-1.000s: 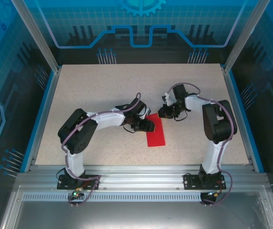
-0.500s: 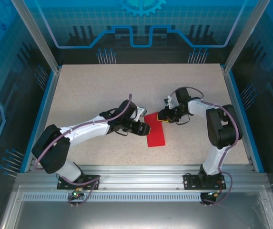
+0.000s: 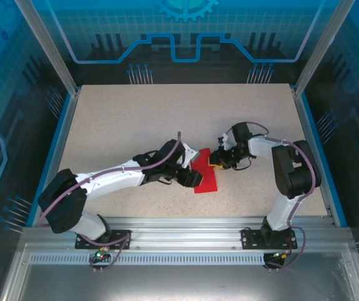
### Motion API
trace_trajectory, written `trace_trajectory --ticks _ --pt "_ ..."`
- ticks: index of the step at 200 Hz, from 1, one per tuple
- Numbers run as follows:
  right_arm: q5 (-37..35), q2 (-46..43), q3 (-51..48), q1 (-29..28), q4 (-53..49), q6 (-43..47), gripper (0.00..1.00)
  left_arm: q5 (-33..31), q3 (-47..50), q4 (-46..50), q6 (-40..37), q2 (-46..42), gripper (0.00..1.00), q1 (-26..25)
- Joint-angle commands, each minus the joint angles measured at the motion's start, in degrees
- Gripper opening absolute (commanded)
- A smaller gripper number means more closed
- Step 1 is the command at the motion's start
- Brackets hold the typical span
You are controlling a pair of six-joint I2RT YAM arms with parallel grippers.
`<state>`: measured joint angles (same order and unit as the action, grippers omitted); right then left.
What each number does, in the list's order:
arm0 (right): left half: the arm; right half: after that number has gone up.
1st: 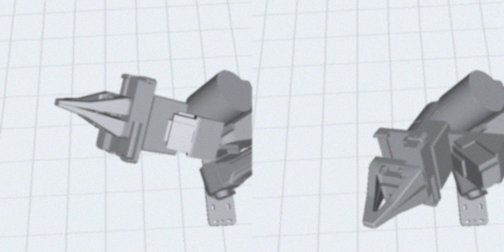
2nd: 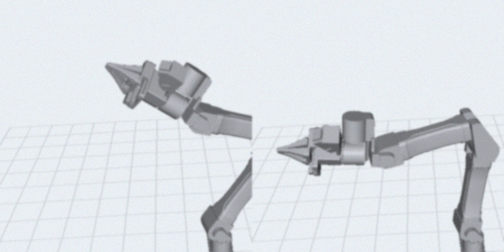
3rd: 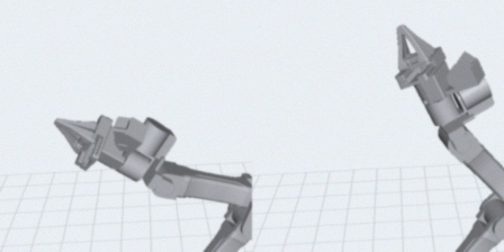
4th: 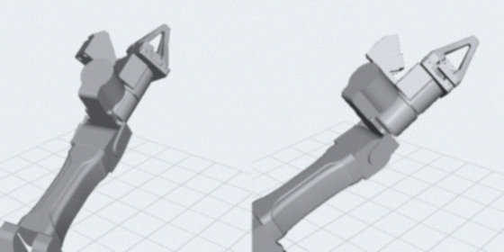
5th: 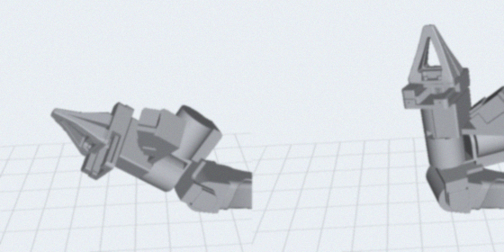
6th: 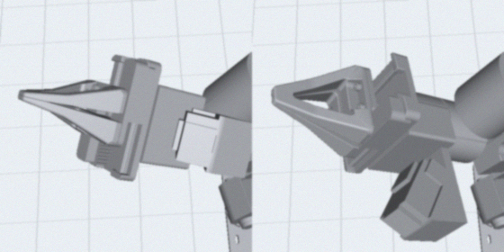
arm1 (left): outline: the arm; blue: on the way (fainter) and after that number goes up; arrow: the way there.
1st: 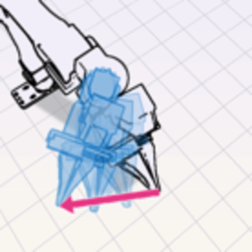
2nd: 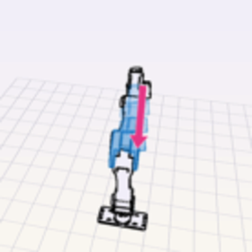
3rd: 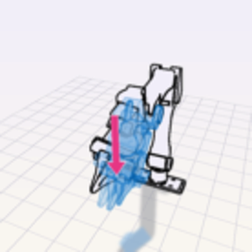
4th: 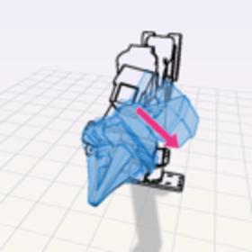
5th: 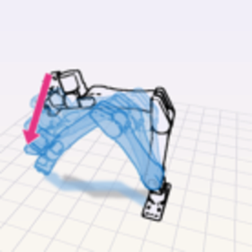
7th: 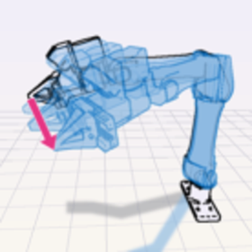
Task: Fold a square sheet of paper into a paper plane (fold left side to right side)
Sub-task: Fold the triangle a second time at the center of the table.
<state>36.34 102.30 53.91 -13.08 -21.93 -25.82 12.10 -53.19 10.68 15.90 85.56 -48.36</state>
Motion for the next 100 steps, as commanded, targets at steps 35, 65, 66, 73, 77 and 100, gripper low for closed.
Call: trace_trajectory --ticks 35,65,66,73,77,100 --pt "3.3 -7.4 -3.2 -0.8 0.1 -6.3 0.18 -6.7 -3.1 0.0 -1.7 5.0 0.61 -7.2" --pt "3.3 -9.4 -3.2 -1.6 -0.7 -8.4 0.17 -8.9 -6.6 1.3 -2.0 8.7 0.61 -10.1" --pt "3.3 -9.4 -3.2 -1.5 -0.7 -8.4 0.17 -8.9 -6.8 1.3 -2.1 8.8 0.61 -10.1" --pt "3.3 -9.5 -3.2 -1.7 -1.0 -8.5 0.17 -9.5 -7.6 1.8 -2.2 9.5 0.61 -10.6" --pt "3.4 -9.5 -3.1 -1.8 -1.2 -8.5 0.17 -9.9 -8.2 2.2 -2.2 9.9 0.61 -10.8" --pt "3.0 -9.3 -2.2 -2.4 -1.7 -8.6 0.17 -11.2 -10.5 3.3 -1.9 12.0 0.61 -11.8"
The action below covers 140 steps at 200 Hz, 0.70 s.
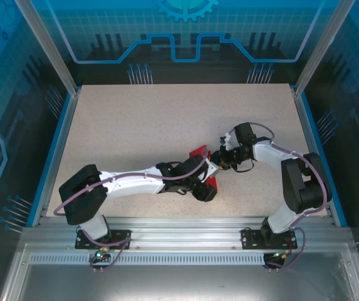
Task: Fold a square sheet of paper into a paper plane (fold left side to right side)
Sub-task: Fold the triangle a second time at the center of the table.
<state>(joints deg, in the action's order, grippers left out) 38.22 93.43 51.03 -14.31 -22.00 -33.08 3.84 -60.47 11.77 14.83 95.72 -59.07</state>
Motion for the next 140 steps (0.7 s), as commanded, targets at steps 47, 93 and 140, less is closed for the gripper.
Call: trace_trajectory --ticks 47,93,140 --pt "0.8 0.4 1.3 -1.5 -1.6 -1.5 0.17 -6.3 -8.3 6.5 -0.8 6.4 0.62 -3.0" --pt "0.4 0.6 1.3 -1.6 -1.5 -1.7 0.16 -12.2 -9.9 9.5 0.8 8.2 0.62 -3.0" --pt "0.7 0.8 1.1 -1.6 -1.0 -2.1 0.16 -12.6 -11.1 8.8 1.4 10.0 0.62 -3.0"
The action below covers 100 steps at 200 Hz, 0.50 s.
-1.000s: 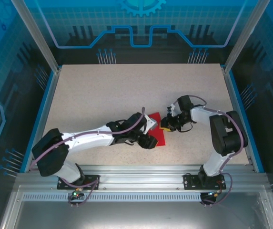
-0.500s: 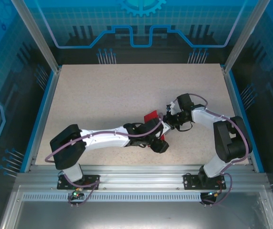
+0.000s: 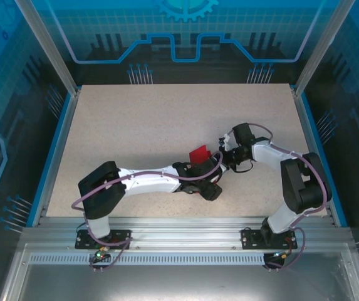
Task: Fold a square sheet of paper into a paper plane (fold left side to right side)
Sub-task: Fold the triangle a second time at the center of the table.
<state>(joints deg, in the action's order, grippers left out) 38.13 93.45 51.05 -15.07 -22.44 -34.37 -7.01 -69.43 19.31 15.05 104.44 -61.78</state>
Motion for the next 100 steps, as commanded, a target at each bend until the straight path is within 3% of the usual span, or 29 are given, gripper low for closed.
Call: trace_trajectory --ticks 1,41,100 --pt "0.8 0.7 1.1 -0.8 -0.6 -0.8 0.16 -1.8 -2.2 1.3 1.2 1.3 0.62 -0.3" --pt "0.9 0.9 1.1 -0.9 -0.1 -1.2 0.16 -2.5 -3.1 1.5 1.5 1.9 0.61 -0.4" --pt "-0.3 0.9 1.3 -0.9 -1.1 -0.4 0.16 -2.8 -3.3 2.2 1.4 1.1 0.42 -0.4"
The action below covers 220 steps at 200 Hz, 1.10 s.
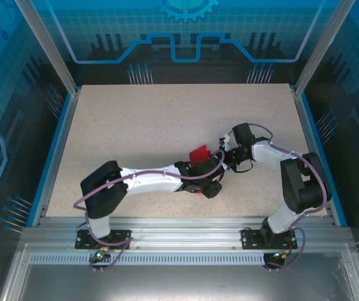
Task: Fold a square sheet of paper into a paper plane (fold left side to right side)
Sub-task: Fold the triangle a second time at the center of the table.
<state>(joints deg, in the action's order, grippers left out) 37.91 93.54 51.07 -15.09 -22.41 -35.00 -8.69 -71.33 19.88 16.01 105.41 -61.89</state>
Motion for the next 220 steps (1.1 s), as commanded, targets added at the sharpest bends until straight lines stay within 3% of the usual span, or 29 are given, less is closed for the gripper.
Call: trace_trajectory --ticks 1,54,117,152,220 --pt "-0.2 0.9 1.3 -0.8 -1.2 0.2 0.16 -1.1 -1.4 1.6 0.4 0.2 0.41 -0.3" --pt "-0.8 1.1 1.8 -0.8 -1.8 0.9 0.16 -0.8 -0.7 1.8 0.4 -0.5 0.21 -0.3" --pt "-0.9 1.0 1.9 -0.8 -1.8 1.4 0.17 0.8 0.4 0.9 0.9 -1.8 0.06 0.4" --pt "-2.0 -1.3 1.9 -0.2 -2.0 2.2 0.25 3.8 1.8 0.0 1.6 -3.0 0.03 1.9" --pt "-0.6 -9.6 0.4 4.0 -3.9 5.3 0.55 13.1 6.6 -5.4 4.3 -6.0 0.00 6.6"
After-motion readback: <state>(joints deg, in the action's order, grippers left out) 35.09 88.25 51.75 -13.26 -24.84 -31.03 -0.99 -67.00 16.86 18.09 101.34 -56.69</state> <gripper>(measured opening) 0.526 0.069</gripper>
